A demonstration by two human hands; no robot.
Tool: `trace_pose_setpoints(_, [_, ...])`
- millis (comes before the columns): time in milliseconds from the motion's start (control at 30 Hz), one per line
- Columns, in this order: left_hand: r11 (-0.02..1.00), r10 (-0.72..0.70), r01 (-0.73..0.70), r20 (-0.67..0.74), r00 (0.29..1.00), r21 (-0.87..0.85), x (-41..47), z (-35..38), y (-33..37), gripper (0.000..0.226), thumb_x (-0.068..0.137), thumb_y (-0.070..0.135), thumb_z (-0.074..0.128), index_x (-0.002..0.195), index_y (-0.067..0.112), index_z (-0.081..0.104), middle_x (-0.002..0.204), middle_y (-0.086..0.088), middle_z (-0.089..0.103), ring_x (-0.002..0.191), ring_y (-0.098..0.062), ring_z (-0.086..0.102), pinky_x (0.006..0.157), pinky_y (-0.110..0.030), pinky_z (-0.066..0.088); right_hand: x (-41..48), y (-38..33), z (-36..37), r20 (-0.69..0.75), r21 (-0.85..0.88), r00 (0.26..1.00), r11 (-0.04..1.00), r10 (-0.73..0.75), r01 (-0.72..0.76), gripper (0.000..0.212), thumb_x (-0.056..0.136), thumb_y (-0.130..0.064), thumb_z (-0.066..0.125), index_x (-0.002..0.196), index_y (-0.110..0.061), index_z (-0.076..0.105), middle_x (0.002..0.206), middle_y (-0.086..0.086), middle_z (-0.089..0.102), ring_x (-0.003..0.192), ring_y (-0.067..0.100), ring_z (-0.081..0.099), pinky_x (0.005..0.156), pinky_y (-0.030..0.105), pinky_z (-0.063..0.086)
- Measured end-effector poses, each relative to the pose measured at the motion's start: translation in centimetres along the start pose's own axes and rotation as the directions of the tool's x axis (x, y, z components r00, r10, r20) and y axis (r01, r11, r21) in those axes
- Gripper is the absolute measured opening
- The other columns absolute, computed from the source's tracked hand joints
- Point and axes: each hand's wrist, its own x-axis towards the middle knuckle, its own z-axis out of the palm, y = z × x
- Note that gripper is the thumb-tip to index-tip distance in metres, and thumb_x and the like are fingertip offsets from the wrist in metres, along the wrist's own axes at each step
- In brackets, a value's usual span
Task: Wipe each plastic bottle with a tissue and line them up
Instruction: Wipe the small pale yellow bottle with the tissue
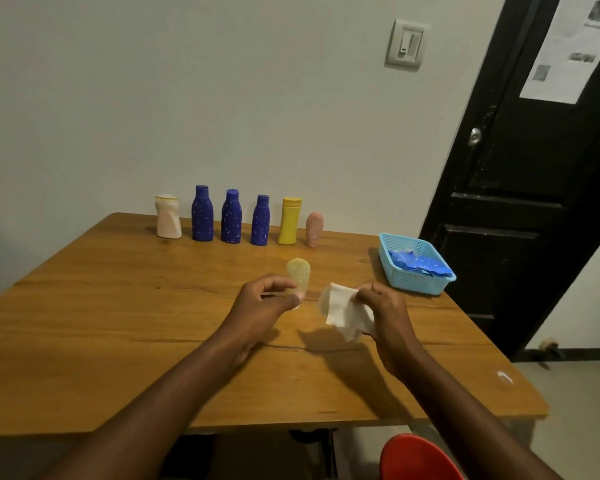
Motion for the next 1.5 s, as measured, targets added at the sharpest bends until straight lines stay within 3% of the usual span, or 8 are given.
trace_pose_setpoints(133, [0.995, 0.063, -0.058, -0.053, 0.997, 0.086, 2.2, -0.9, -2.2, 0.067, 0.079, 0.026, 0.088, 0.137, 0.034, 0.055, 0.147, 0.006, 0.051, 0.129, -0.014, 0.052, 0.071, -0.019, 0.046, 1.7, 0.9, 0.5, -0.119, 0.073, 0.985, 0.99, 0.125, -0.117, 0.003, 0.089, -0.007, 0.067, 0.092, -0.007, 0.067, 0.1, 0.013, 0.07, 0.087, 0.03, 0.071, 0.066, 0.043, 0.06])
trace_pose_setpoints(300, [0.972, 0.055, -0.07, 0.073, 0.996, 0.223, 5.7, -0.8, -4.0, 0.098, 0.071, 0.032, 0.093, 0.152, 0.034, 0.038, 0.155, 0.003, 0.045, 0.137, -0.017, 0.048, 0.1, -0.03, 0.048, 4.0, 1.8, 1.6, -0.109, 0.018, 0.991, 0.997, 0.077, -0.076, 0.023, 0.083, -0.013, 0.079, 0.104, -0.02, 0.074, 0.101, 0.004, 0.074, 0.087, 0.023, 0.074, 0.067, 0.037, 0.062])
trace_pose_setpoints(433, [0.972, 0.11, -0.132, 0.119, 0.987, 0.194, 7.4, -0.3, -4.3, 0.076, 0.079, 0.029, 0.088, 0.144, 0.036, 0.049, 0.137, 0.008, 0.06, 0.118, -0.009, 0.061, 0.088, -0.029, 0.059, 6.0, 2.2, 2.7, -0.098, -0.082, 0.994, 0.995, -0.058, 0.05, 0.016, 0.084, -0.016, 0.078, 0.099, -0.021, 0.076, 0.093, -0.002, 0.075, 0.09, 0.02, 0.072, 0.074, 0.039, 0.062])
trace_pose_setpoints(567, [0.976, 0.114, -0.119, 0.036, 0.993, 0.181, 8.8, -0.3, -4.7, 0.077, 0.069, 0.055, 0.086, 0.137, 0.032, 0.06, 0.121, 0.012, 0.069, 0.107, -0.011, 0.069, 0.086, -0.043, 0.063, 7.8, 2.2, 3.9, -0.117, -0.227, 0.957, 0.945, -0.265, 0.234, 0.015, 0.088, -0.015, 0.074, 0.1, -0.023, 0.076, 0.093, -0.01, 0.072, 0.091, 0.01, 0.067, 0.075, 0.031, 0.058])
trace_pose_setpoints(767, [0.998, 0.059, -0.059, 0.069, 0.996, 0.009, 12.5, -2.1, -4.0, 0.06, 0.088, 0.031, 0.079, 0.142, 0.016, 0.057, 0.119, -0.002, 0.072, 0.105, -0.021, 0.072, 0.085, -0.043, 0.064, 12.2, 1.3, 6.9, 0.039, -0.493, 0.76, 0.649, -0.648, 0.579, 0.024, 0.089, -0.006, 0.072, 0.109, -0.017, 0.075, 0.104, -0.002, 0.068, 0.095, 0.006, 0.061, 0.078, 0.018, 0.053])
trace_pose_setpoints(1133, [0.995, 0.061, -0.062, -0.011, 0.998, -0.079, 15.3, -3.8, -5.3, 0.053, 0.089, 0.016, 0.079, 0.139, 0.01, 0.061, 0.11, -0.005, 0.078, 0.093, -0.017, 0.077, 0.067, -0.028, 0.062, 17.1, 5.8, 10.7, 0.356, -0.664, 0.753, 0.417, -0.553, 0.621, 0.034, 0.09, -0.013, 0.066, 0.124, -0.012, 0.067, 0.12, 0.005, 0.062, 0.107, 0.017, 0.059, 0.084, 0.03, 0.055])
trace_pose_setpoints(1333, [0.994, 0.087, -0.087, -0.001, 0.996, -0.068, 15.7, -4.1, -5.7, 0.052, 0.091, 0.014, 0.076, 0.141, 0.014, 0.06, 0.113, -0.001, 0.077, 0.097, -0.015, 0.077, 0.072, -0.03, 0.064, 15.7, 6.9, 10.3, 0.394, -0.618, 0.782, 0.49, -0.483, 0.615, 0.031, 0.093, -0.023, 0.057, 0.122, -0.019, 0.067, 0.119, -0.002, 0.058, 0.105, 0.009, 0.053, 0.084, 0.023, 0.05])
trace_pose_setpoints(1500, [0.994, 0.104, -0.103, 0.054, 0.993, -0.024, 15.5, -4.1, -5.5, 0.05, 0.093, 0.019, 0.075, 0.141, 0.016, 0.061, 0.109, 0.004, 0.079, 0.097, -0.017, 0.076, 0.073, -0.03, 0.062, 16.3, 7.0, 9.7, 0.28, -0.597, 0.804, 0.56, -0.525, 0.574, 0.029, 0.091, -0.01, 0.063, 0.119, -0.015, 0.07, 0.117, -0.001, 0.062, 0.104, 0.01, 0.057, 0.087, 0.021, 0.051])
